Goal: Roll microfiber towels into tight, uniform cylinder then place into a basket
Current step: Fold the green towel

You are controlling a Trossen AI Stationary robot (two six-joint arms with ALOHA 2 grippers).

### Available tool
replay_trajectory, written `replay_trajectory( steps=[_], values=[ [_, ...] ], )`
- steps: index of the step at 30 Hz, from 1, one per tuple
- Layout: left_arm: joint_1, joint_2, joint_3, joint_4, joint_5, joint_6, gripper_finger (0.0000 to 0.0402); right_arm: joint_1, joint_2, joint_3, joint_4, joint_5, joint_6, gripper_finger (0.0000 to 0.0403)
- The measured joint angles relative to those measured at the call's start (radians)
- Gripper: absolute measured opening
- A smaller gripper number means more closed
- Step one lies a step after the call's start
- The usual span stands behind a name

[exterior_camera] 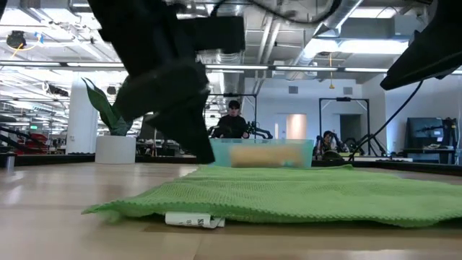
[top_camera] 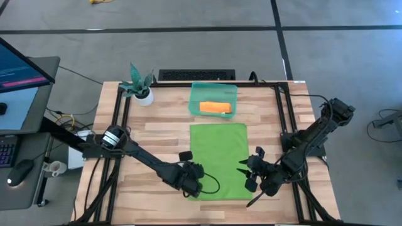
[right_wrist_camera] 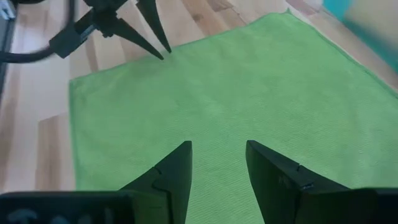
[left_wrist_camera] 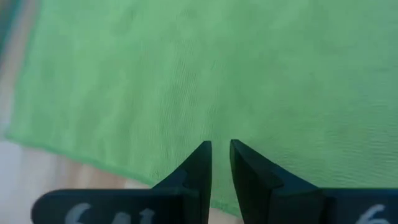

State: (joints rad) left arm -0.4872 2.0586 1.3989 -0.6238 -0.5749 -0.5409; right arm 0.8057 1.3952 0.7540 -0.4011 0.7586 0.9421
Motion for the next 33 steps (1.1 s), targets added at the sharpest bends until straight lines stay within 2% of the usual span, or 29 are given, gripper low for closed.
replay_trajectory(
  steps=[3, 7, 12, 18, 21, 25, 30, 33],
  values=[
    [-0.026, 0.0, 0.036, -0.017, -0.041, 0.052, 0.0051, 0.007, 0.0, 0.0, 0.036, 0.001, -0.018, 0.0173],
    [-0.052, 0.0, 0.098, -0.052, -0.07, 0.132, 0.0051, 0.019, 0.0, 0.011, 0.102, -0.003, -0.125, 0.0173],
    [-0.093, -0.002, 0.203, -0.116, -0.117, 0.193, 0.0051, 0.036, 0.0, 0.085, 0.093, -0.029, -0.303, 0.0173],
    [-0.176, -0.004, 0.326, -0.248, -0.153, 0.183, 0.0051, 0.078, 0.0, 0.21, 0.021, -0.039, -0.504, 0.0173],
    [-0.219, -0.004, 0.349, -0.274, -0.2, 0.183, 0.0051, 0.104, 0.0, 0.266, -0.061, -0.039, -0.532, 0.0173],
    [-0.267, -0.004, 0.353, -0.301, -0.211, 0.183, 0.0051, 0.138, 0.0, 0.316, -0.155, -0.039, -0.533, 0.0173],
    [-0.297, -0.005, 0.341, -0.305, -0.21, 0.177, 0.0051, 0.157, 0.0, 0.324, -0.217, -0.042, -0.533, 0.0173],
    [-0.297, -0.005, 0.333, -0.305, -0.216, 0.142, 0.0052, 0.152, 0.0, 0.324, -0.23, -0.087, -0.533, 0.0173]
  ],
)
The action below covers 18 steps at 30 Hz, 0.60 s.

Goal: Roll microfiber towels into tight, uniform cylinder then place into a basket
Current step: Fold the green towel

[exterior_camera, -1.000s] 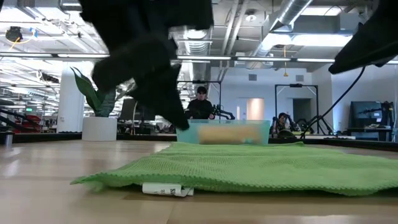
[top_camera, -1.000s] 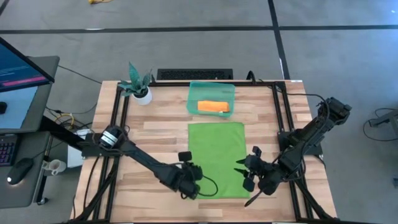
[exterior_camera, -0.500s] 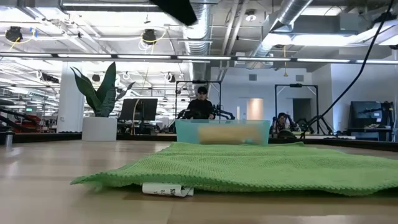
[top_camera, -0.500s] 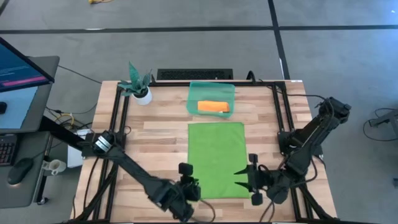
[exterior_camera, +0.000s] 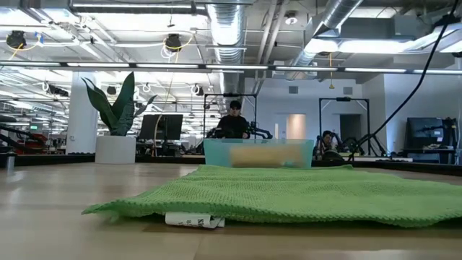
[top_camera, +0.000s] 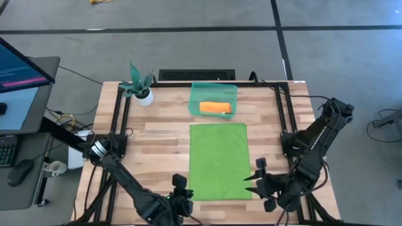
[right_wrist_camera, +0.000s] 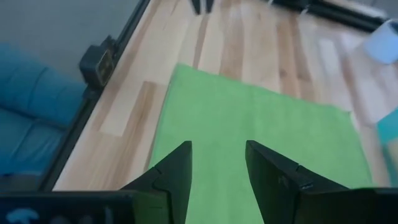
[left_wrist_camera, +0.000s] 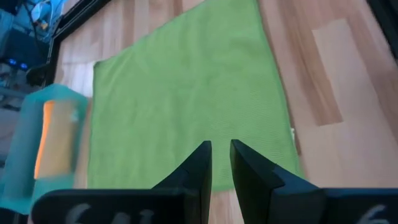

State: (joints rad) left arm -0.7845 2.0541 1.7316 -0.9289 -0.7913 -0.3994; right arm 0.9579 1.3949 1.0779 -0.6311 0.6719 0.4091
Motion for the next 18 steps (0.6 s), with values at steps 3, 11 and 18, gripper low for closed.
replay_trajectory(
  steps=[3, 11, 18],
  values=[
    [0.014, 0.0, -0.001, -0.006, 0.002, -0.037, 0.0058, -0.012, 0.0, 0.0, 0.003, -0.056, 0.0, 0.0173],
    [0.057, 0.005, -0.001, -0.049, 0.091, -0.195, 0.0131, -0.059, 0.0, -0.009, 0.013, -0.183, 0.09, 0.0173],
    [0.074, 0.047, -0.001, 0.036, 0.21, -0.07, 0.0172, -0.009, 0.064, -0.061, 0.03, -0.247, 0.181, 0.0173]
  ],
)
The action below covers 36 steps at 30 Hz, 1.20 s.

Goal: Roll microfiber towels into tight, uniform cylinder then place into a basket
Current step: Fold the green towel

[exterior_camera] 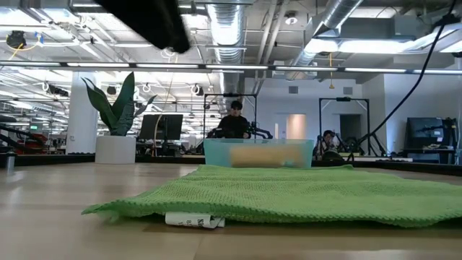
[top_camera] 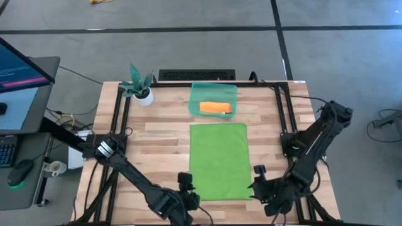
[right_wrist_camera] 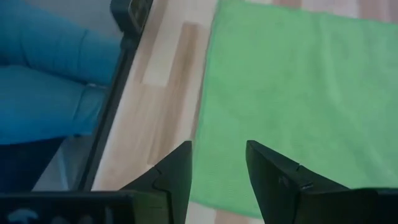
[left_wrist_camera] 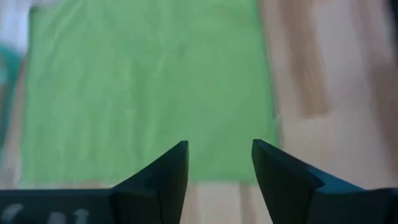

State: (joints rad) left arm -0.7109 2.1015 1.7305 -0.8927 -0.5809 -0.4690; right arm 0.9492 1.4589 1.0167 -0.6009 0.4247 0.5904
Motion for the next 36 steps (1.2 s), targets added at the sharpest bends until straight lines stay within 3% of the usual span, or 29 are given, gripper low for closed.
replay_trajectory(
  steps=[4, 14, 21, 26, 36],
  values=[
    [0.0, 0.034, -0.001, 0.048, -0.005, 0.099, 0.0174, 0.021, 0.073, -0.003, 0.011, -0.005, 0.007, 0.0173],
    [0.023, 0.064, -0.002, 0.072, 0.059, 0.107, 0.0173, 0.037, 0.235, -0.003, 0.015, -0.02, 0.148, 0.0173],
    [0.052, 0.062, -0.086, 0.162, 0.189, 0.095, 0.0173, 0.008, 0.319, -0.003, 0.087, -0.172, 0.173, 0.0173],
    [0.07, 0.063, -0.128, 0.242, 0.237, 0.13, 0.0173, -0.016, 0.35, -0.003, 0.116, -0.192, 0.173, 0.0173],
    [0.089, 0.062, -0.154, 0.249, 0.3, 0.174, 0.0173, -0.047, 0.356, -0.003, 0.107, -0.193, 0.188, 0.0173]
  ],
)
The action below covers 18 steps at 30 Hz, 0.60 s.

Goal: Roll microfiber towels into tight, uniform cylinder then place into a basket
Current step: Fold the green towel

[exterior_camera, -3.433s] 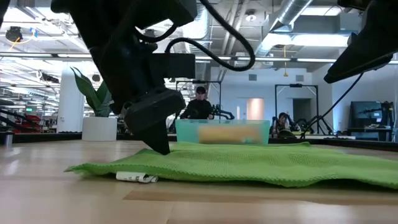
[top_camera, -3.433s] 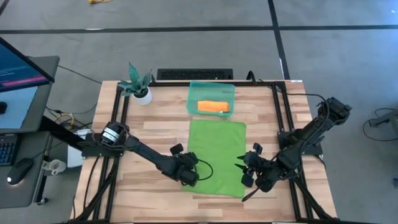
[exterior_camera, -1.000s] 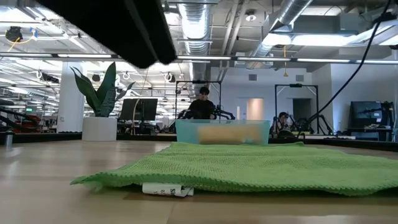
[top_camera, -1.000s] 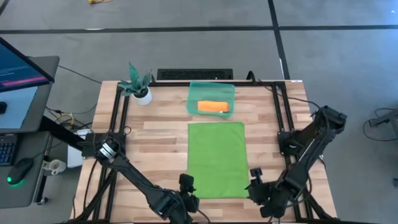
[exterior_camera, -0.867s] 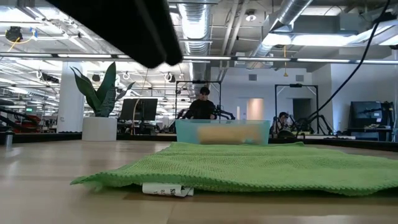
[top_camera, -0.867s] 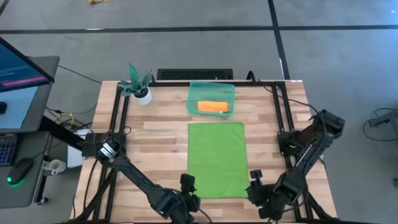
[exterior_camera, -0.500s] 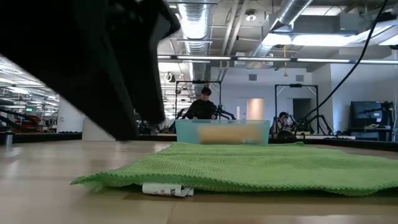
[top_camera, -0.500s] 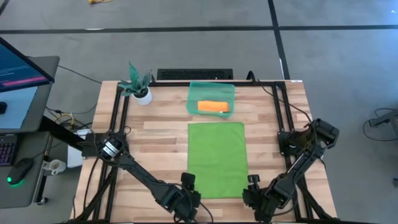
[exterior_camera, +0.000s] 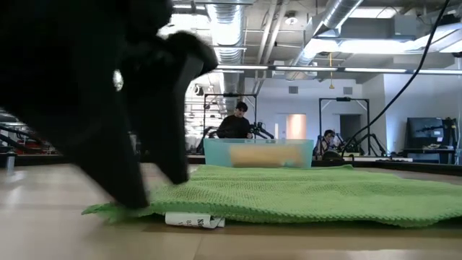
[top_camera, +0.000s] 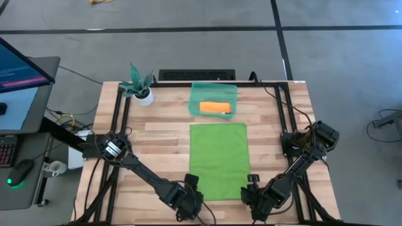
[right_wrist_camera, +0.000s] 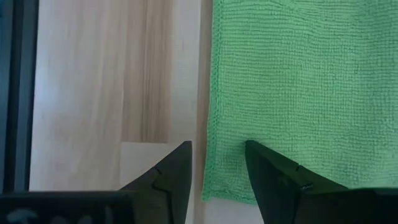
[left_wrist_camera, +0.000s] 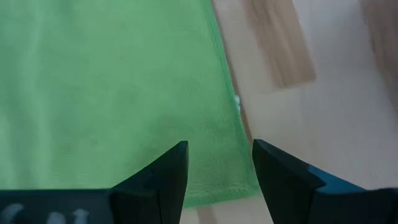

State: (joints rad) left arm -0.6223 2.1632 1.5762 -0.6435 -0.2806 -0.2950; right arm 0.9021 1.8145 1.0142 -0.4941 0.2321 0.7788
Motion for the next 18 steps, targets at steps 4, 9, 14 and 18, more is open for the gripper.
replay_trajectory(
  steps=[4, 9, 14, 18],
  values=[
    [0.013, -0.001, -0.024, 0.031, 0.075, 0.002, 0.0173, -0.002, 0.0, 0.0, -0.005, 0.001, 0.03, 0.0173],
    [0.02, -0.001, -0.026, 0.04, 0.082, 0.014, 0.0173, -0.008, 0.0, 0.0, -0.012, 0.001, 0.062, 0.0168],
    [0.026, -0.001, -0.026, 0.033, 0.075, 0.011, 0.0158, -0.023, 0.0, 0.0, -0.031, 0.001, 0.121, 0.0132],
    [0.027, -0.001, -0.026, 0.023, 0.073, 0.013, 0.0109, -0.021, 0.0, 0.0, -0.03, -0.007, 0.121, 0.009]
  ],
)
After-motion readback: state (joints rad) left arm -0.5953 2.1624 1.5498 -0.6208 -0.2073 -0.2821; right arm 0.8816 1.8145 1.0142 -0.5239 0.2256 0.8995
